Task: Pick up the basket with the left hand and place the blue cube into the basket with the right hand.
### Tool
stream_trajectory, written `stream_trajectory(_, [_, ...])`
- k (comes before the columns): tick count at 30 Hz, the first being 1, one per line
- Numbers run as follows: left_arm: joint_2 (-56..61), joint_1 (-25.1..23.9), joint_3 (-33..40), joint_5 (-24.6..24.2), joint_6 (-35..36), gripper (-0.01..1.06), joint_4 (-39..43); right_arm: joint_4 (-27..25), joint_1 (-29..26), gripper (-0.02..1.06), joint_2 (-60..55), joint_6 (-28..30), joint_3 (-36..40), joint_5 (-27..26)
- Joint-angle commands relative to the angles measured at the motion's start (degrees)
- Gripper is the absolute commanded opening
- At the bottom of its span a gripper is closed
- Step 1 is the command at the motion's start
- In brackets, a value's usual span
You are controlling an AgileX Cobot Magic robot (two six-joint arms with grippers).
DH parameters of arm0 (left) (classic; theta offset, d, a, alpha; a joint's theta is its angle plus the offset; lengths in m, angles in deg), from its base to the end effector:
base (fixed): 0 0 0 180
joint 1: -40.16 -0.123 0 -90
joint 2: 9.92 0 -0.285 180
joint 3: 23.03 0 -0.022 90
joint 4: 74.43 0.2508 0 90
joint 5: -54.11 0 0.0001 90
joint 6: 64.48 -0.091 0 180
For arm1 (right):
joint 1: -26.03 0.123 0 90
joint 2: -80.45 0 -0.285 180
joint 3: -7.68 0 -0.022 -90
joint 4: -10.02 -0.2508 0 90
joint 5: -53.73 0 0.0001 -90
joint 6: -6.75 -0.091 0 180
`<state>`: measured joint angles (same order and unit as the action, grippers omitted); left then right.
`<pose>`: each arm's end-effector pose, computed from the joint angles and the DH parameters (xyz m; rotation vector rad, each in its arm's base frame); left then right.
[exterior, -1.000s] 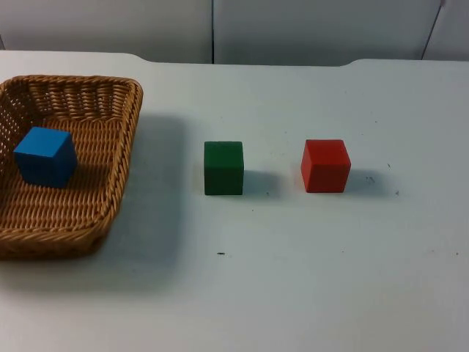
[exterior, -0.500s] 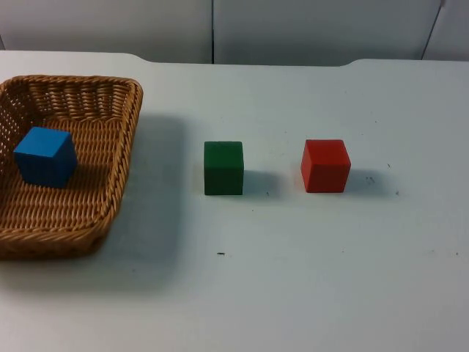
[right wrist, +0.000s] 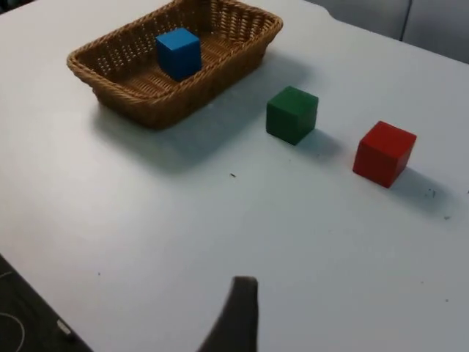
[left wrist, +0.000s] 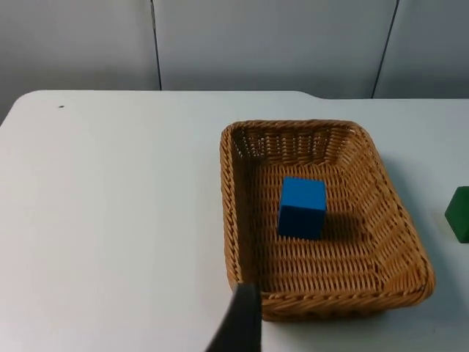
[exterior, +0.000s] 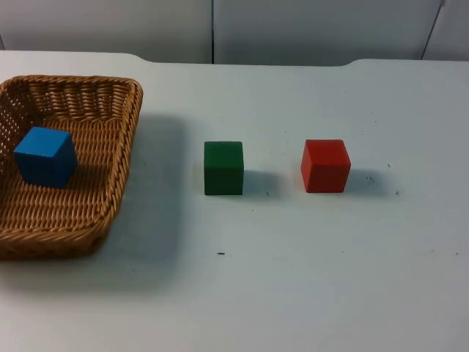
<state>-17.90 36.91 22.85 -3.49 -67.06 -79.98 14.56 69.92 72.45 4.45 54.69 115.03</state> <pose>-0.0078 -0.0079 0.2951 -0.0076 1.9422 -0.0464 -0.0014 -0.0101 0.2843 -0.7237 1.9205 0.4121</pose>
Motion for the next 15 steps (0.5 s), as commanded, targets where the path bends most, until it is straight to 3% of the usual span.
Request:
stream_trajectory(1, [0.2, 0.3, 0.1, -2.6, -0.8, 0.77, 0.3, 0.9, -0.1, 0.79, 0.2, -0.8, 0.5, -0.1])
stream_trajectory(4, [0.2, 0.3, 1.3, -4.8, -1.8, 0.77, 1.7, 0.9, -0.1, 0.79, 0.2, -0.8, 0.6, 0.0])
stream_trajectory(13, [0.2, 0.3, 1.9, -4.2, -1.7, 0.77, 1.8, 1.1, -0.1, 0.79, 0.2, -0.6, 1.1, 0.4])
stream_trajectory(15, [0.2, 0.3, 1.9, -4.2, -1.7, 0.84, 1.8, 1.1, -0.1, 0.83, 0.2, -0.6, 1.1, 0.4])
